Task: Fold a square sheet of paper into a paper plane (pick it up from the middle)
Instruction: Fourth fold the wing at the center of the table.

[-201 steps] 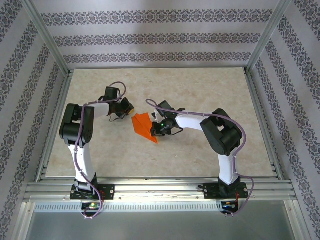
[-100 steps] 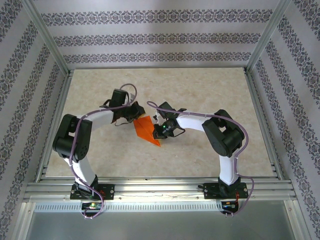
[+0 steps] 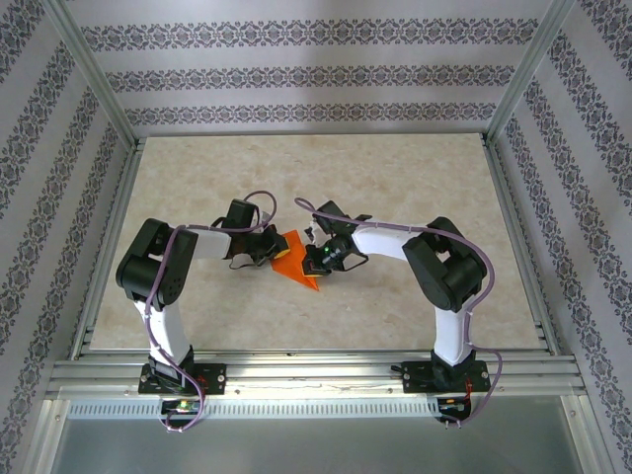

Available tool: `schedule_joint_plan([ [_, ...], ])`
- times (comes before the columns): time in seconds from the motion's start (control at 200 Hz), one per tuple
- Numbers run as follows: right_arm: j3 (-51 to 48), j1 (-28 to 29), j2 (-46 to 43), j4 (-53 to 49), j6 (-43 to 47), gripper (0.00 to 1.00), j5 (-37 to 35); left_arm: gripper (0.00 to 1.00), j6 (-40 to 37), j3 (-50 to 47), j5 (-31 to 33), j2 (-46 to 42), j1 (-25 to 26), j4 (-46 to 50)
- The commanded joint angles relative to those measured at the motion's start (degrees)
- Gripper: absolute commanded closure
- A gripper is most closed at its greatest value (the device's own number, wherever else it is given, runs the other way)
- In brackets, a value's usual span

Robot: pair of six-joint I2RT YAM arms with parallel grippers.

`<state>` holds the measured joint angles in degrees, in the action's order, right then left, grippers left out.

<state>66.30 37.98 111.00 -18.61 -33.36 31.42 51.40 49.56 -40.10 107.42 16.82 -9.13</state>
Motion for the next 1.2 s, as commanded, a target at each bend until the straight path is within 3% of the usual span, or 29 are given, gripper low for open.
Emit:
schedule_joint_plan([
  [0.0, 1.53, -0.4, -0.34, 4.43, -3.95, 1.0, 4.04, 0.95, -0.9, -2.31, 3.09, 1.27, 0.06, 1.29],
  [0.29, 6.54, -0.36, 6.9, 2.87, -4.28, 1.0, 3.14, 0.96, -1.82, -1.72, 3.44, 0.96, -0.03, 2.53],
  [0.769, -12.73, -1.18, -2.99, 7.06, -3.62, 1.0, 4.77, 0.98, -1.9, -2.57, 4.17, 0.82, -2.2, 3.24],
  [1.194, -23.51, -2.62, -9.36, 9.37, -3.71, 1.0, 5.75, 0.98, -1.13, -3.48, 3.87, 0.7, -2.15, 2.18],
])
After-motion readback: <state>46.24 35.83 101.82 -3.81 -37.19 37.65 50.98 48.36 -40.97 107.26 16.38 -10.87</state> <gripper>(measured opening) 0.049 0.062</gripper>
